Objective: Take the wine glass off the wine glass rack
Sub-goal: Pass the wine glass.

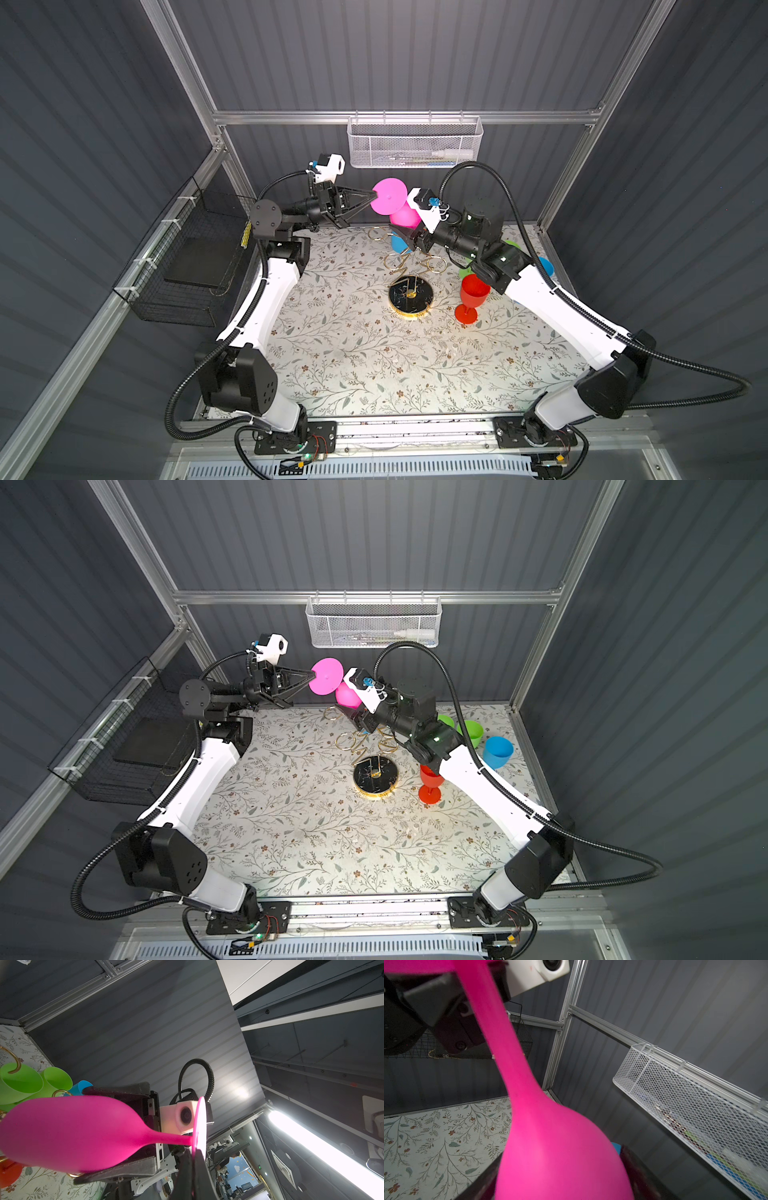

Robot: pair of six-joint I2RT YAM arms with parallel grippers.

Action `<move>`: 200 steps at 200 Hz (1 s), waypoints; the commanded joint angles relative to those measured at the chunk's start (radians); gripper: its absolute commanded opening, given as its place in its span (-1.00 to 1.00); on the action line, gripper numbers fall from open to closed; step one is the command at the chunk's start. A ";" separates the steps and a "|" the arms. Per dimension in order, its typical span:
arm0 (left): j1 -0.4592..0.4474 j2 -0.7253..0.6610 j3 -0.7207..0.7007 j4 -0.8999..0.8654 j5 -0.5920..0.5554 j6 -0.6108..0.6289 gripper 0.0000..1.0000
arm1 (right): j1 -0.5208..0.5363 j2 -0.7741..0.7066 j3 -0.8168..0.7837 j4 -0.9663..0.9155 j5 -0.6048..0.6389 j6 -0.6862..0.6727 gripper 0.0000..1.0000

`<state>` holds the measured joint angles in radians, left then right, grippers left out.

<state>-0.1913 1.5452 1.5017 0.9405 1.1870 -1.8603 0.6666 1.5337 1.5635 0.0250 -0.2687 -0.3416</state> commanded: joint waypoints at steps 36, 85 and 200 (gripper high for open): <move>-0.005 0.013 0.040 0.055 -0.006 0.006 -0.62 | 0.017 -0.070 -0.029 -0.039 0.006 0.043 0.18; -0.005 -0.027 0.049 -0.072 0.003 0.165 0.00 | 0.018 -0.173 -0.082 -0.087 0.014 0.154 0.06; -0.022 -0.258 -0.266 -0.502 -0.405 1.525 0.29 | 0.016 -0.336 0.021 -0.720 0.059 0.481 -0.08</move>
<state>-0.2081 1.2430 1.2945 0.3412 0.8280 -0.5831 0.6815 1.2045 1.5528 -0.5465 -0.1970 0.0460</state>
